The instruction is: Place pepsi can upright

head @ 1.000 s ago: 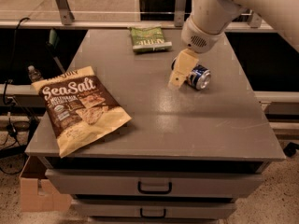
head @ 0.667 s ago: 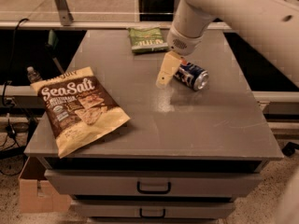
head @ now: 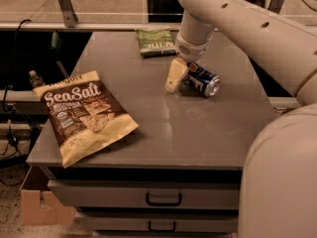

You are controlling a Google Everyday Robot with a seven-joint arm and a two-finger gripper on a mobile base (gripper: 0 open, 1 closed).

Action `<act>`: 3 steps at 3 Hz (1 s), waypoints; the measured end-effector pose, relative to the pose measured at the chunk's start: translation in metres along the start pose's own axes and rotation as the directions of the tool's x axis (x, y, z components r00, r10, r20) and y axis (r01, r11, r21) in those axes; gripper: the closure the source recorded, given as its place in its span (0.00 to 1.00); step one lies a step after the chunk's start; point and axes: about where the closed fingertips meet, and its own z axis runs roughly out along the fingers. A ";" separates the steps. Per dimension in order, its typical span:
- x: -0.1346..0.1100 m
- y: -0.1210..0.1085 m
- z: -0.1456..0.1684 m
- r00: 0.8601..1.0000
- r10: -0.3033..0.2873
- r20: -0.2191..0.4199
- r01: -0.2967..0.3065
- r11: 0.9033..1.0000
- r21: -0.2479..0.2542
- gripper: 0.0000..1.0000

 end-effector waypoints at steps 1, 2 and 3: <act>0.007 -0.011 0.010 0.998 0.065 -0.019 -0.065 0.998 -0.008 0.39; 0.007 -0.013 0.006 0.997 0.072 -0.021 -0.073 0.997 -0.009 0.63; 0.005 -0.014 0.000 0.997 0.072 -0.020 -0.073 0.997 -0.009 0.87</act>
Offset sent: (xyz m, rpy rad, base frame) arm 0.0105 -0.0334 0.0003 0.0578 0.0344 -0.1469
